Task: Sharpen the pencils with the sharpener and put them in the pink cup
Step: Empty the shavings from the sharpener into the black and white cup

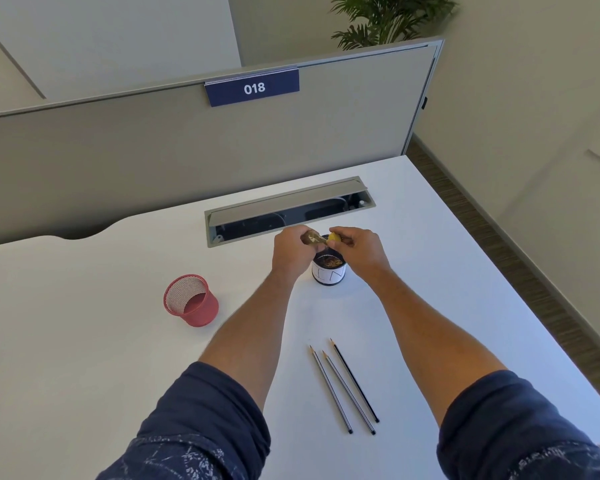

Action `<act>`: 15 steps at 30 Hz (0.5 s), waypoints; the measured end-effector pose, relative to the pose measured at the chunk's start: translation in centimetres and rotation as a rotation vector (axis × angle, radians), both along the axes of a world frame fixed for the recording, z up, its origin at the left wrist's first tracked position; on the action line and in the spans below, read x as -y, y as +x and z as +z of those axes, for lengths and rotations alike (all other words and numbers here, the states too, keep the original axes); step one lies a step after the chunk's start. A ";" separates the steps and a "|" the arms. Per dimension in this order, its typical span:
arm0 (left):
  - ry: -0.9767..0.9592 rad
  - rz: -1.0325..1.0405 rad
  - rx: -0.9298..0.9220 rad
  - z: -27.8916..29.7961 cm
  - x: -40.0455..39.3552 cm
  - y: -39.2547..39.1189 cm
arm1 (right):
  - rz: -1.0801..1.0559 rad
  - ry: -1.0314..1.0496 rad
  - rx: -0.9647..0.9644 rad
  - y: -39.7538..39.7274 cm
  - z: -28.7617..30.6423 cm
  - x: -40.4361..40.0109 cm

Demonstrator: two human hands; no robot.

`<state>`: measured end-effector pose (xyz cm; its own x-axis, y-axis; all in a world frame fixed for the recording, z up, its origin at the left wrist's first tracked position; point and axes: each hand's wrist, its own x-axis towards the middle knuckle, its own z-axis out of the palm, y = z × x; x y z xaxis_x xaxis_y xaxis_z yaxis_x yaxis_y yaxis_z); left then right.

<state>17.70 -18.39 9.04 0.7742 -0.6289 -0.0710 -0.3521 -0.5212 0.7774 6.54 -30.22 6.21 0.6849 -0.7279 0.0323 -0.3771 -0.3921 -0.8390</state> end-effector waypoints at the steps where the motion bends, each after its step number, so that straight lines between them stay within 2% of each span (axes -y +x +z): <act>1: -0.001 0.006 -0.008 -0.1 0.0 0.1 | -0.015 0.010 0.009 0.1 0.0 0.0; 15: -0.109 0.066 -0.202 -0.6 -1.0 0.7 | -0.056 0.151 0.086 0.5 -0.2 -0.5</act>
